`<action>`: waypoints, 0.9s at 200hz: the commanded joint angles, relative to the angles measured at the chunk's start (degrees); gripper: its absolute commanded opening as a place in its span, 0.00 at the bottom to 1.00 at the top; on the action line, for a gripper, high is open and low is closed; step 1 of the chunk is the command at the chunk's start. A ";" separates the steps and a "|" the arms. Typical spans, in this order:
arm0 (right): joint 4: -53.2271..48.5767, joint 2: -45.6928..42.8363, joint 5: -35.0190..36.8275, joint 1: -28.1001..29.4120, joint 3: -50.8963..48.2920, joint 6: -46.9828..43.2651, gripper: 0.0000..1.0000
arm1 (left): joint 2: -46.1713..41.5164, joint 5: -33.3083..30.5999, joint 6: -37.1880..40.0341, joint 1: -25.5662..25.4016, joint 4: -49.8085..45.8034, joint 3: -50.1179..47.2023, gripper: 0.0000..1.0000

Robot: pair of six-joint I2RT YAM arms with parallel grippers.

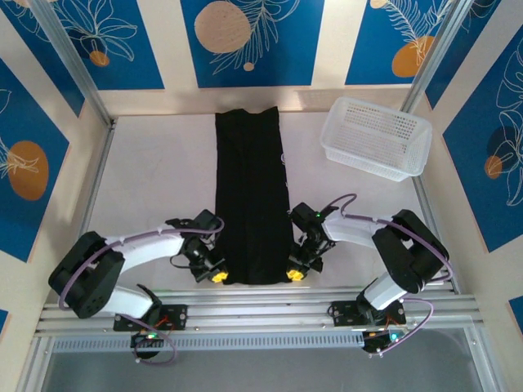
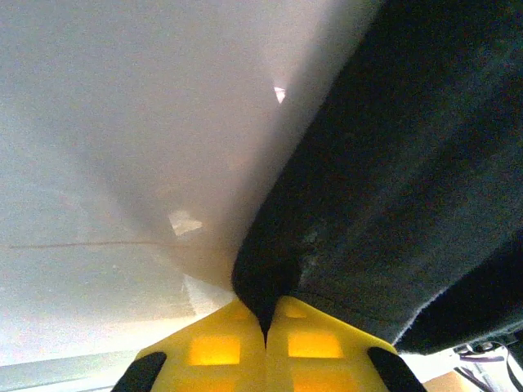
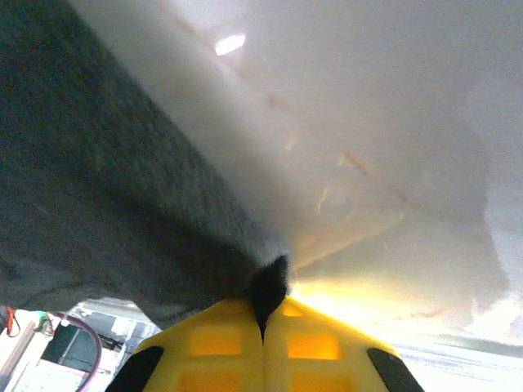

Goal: Fold and stack the t-shirts

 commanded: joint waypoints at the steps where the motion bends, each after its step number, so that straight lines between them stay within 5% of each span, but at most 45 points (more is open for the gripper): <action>1: -5.96 -3.38 -0.79 1.71 1.07 0.74 0.00 | -4.44 -1.03 1.49 -1.20 -1.87 -2.00 0.00; 49: -9.13 -8.79 -2.15 2.59 2.40 2.68 0.00 | -12.15 -0.58 -0.21 -1.30 -4.20 -2.61 0.00; 180: -15.08 -1.78 3.92 -8.30 19.03 -3.55 0.00 | -5.80 -13.24 0.36 3.65 -4.81 14.13 0.00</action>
